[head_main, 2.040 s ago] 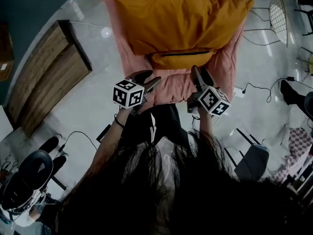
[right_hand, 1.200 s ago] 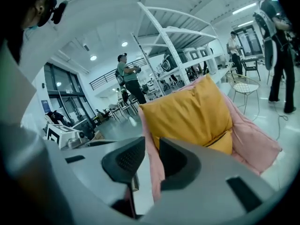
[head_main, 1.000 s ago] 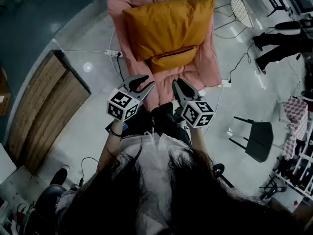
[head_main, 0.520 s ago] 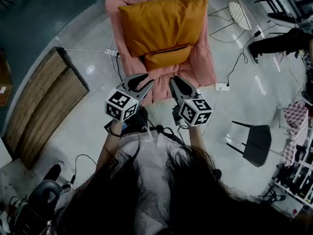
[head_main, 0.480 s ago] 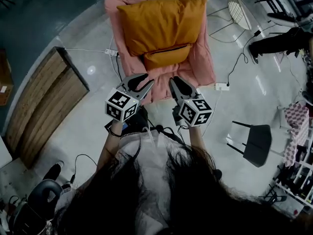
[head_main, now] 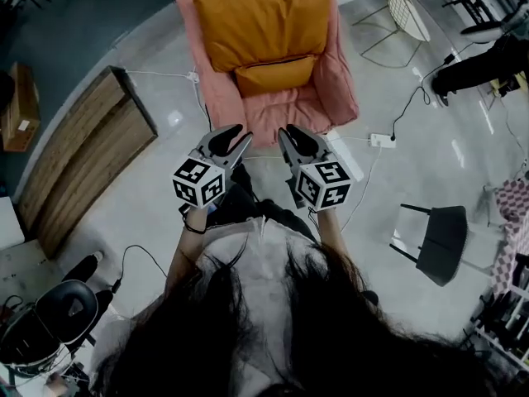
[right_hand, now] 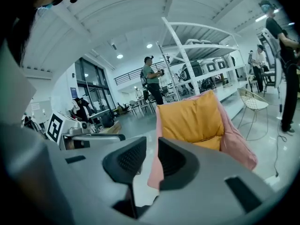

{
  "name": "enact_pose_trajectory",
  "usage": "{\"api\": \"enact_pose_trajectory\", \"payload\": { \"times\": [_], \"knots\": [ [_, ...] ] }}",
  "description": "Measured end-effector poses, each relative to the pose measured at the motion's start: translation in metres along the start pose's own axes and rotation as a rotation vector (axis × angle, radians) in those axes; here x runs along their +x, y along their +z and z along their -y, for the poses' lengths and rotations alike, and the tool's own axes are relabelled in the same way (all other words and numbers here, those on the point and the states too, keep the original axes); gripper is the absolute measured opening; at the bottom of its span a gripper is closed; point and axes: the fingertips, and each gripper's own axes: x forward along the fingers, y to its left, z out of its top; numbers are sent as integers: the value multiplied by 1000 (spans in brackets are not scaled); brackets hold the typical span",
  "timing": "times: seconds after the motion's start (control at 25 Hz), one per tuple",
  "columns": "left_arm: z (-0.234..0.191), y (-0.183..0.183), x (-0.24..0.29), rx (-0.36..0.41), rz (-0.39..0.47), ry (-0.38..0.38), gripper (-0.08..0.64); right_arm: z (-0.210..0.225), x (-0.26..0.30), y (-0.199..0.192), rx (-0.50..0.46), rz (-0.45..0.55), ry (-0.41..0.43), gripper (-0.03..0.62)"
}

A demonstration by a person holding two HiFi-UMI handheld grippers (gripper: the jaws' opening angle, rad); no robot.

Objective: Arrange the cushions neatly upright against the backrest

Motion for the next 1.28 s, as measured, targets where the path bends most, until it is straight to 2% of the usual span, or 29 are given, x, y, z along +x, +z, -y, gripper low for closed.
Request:
{"api": "enact_pose_trajectory", "payload": {
  "times": [0.2,0.44,0.64,0.88,1.28],
  "knots": [
    [34,-14,-36,36,23,108,132,-18,-34,-17,16,23,60,87],
    [48,-18,-70,59,15,137,132,-50,-51,-34,37,13,106,86],
    [65,-26,-83,91,-12,118,132,-67,-61,-43,39,3,114,86],
    [60,-33,-117,114,-22,77,132,-105,-56,-55,29,-1,99,86],
    [45,-47,-201,199,-60,-24,132,-186,-50,-84,67,26,-5,86]
  ]
}}
